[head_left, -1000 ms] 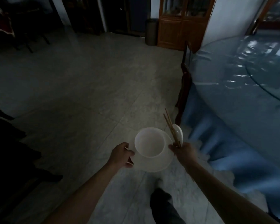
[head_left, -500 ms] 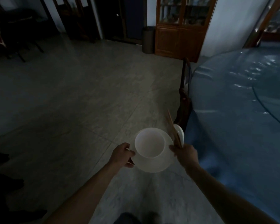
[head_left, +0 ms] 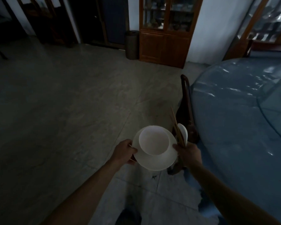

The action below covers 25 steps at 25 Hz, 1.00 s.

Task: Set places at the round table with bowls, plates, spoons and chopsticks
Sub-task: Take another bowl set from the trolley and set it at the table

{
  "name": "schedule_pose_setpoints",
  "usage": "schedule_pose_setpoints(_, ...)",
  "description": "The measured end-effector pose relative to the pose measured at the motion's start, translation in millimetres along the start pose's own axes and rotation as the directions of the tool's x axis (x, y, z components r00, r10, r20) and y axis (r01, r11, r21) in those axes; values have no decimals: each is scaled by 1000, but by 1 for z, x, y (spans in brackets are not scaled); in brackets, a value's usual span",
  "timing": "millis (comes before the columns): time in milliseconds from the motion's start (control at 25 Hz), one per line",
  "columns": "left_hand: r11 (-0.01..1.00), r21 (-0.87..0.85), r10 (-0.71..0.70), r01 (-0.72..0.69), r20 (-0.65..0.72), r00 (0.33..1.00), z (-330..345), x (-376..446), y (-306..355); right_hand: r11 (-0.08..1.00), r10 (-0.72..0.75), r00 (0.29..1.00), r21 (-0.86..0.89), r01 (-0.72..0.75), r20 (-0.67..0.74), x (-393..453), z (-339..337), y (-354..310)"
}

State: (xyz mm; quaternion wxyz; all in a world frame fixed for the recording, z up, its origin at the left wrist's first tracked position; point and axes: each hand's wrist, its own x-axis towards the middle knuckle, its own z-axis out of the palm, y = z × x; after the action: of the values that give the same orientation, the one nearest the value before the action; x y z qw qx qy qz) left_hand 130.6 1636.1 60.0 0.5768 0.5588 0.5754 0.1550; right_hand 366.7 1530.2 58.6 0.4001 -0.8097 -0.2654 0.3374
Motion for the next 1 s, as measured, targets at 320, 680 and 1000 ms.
schedule_pose_setpoints(320, 987, 115, 96, -110, 124, 988, -35, 142, 95, 993, 53, 987, 110, -36, -153, 105, 29, -69)
schedule_pose_setpoints(680, 962, 185, 153, -199, 233, 960, 8, 283, 201, 982, 114, 953, 177, -65, -281, 246, -4, -110)
schedule_pose_setpoints(1000, 927, 269, 162, -261, 341, 926, 98, 386, 321, 949, 186, 919, 307, -76, -347, 367, -87, -127)
